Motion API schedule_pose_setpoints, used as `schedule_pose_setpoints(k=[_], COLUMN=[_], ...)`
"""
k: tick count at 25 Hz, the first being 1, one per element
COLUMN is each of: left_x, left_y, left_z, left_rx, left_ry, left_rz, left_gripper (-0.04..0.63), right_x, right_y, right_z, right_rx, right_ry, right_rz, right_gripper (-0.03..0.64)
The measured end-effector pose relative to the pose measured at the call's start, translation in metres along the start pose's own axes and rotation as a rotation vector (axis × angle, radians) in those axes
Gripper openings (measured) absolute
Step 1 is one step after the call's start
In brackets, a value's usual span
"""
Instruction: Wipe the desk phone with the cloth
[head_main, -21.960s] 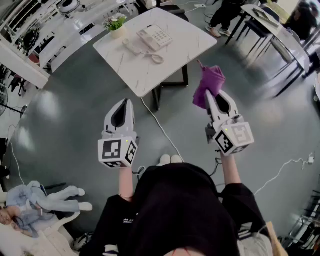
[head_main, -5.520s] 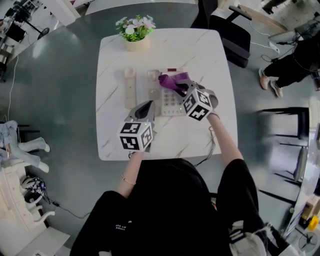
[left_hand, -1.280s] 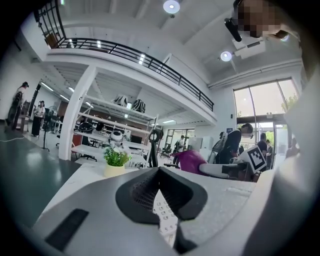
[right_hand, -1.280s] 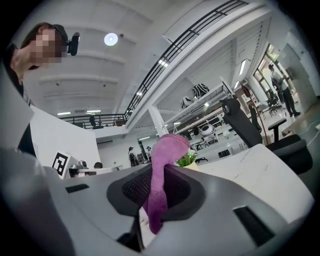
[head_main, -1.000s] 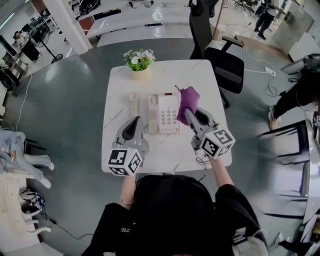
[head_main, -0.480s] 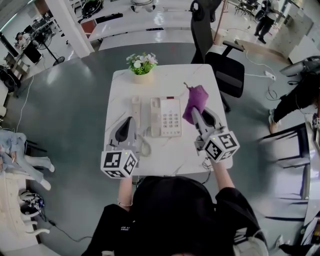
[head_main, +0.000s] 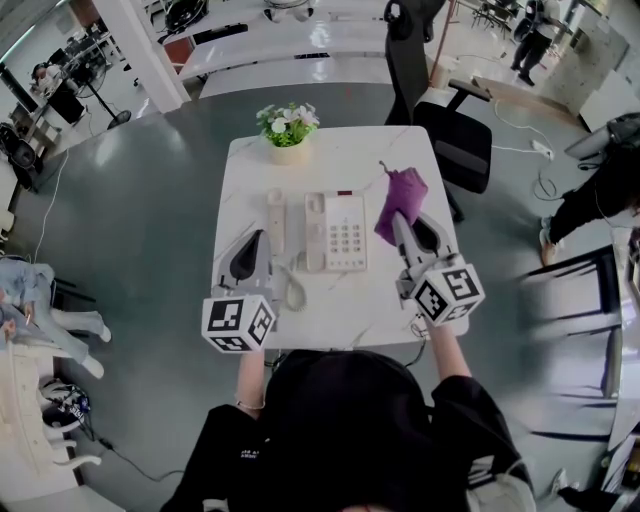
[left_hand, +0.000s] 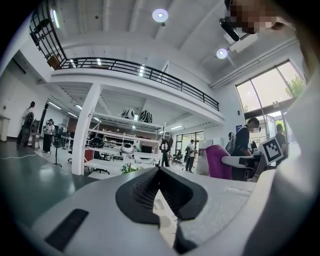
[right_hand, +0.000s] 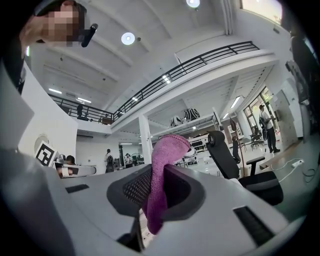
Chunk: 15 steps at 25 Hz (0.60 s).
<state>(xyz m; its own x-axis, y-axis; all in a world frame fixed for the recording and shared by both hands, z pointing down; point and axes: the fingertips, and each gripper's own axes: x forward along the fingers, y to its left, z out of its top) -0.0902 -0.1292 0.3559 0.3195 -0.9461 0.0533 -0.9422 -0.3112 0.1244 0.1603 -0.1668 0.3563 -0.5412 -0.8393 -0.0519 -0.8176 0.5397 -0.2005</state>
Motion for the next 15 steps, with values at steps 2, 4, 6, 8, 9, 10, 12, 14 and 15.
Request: schedule_pose_setpoints(k=[2, 4, 6, 8, 9, 10, 12, 14, 15], left_x=[0.0, 0.0002, -0.0003, -0.0004, -0.0003, -0.0002, -0.0005, -0.0009, -0.0011], left_y=[0.0017, 0.0043, 0.0069, 0.0083, 0.0085, 0.0084, 0.0078, 0.007, 0.0066], left_z=[0.0017, 0.0023, 0.0022, 0.0024, 0.0024, 0.002, 0.0004, -0.0012, -0.002], left_rx=[0.001, 0.002, 0.002, 0.003, 0.003, 0.003, 0.001, -0.001, -0.001], left_ry=[0.001, 0.004, 0.007, 0.007, 0.007, 0.007, 0.008, 0.01, 0.011], left_rz=[0.001, 0.006, 0.011, 0.014, 0.014, 0.014, 0.014, 0.014, 0.014], left_gripper=[-0.003, -0.003, -0.003, -0.003, -0.003, -0.003, -0.003, -0.003, -0.003], right_x=[-0.0005, -0.0004, -0.0003, -0.0003, -0.0005, -0.0008, -0.0014, -0.0016, -0.0017], right_y=[0.0006, 0.0006, 0.0005, 0.0002, -0.0001, -0.0004, -0.0007, -0.0006, -0.0005], right_z=[0.0014, 0.0021, 0.0017, 0.0007, 0.0003, -0.0001, -0.0009, -0.0019, -0.0022], right_rx=[-0.002, -0.004, -0.01, -0.016, -0.017, -0.017, -0.019, -0.022, -0.024], right_ry=[0.0, 0.002, 0.006, 0.01, 0.011, 0.011, 0.013, 0.016, 0.017], right_rz=[-0.004, -0.007, -0.01, -0.012, -0.013, -0.014, -0.014, -0.012, -0.011], right_gripper=[0.037, 0.037, 0.037, 0.037, 0.037, 0.037, 0.037, 0.037, 0.037])
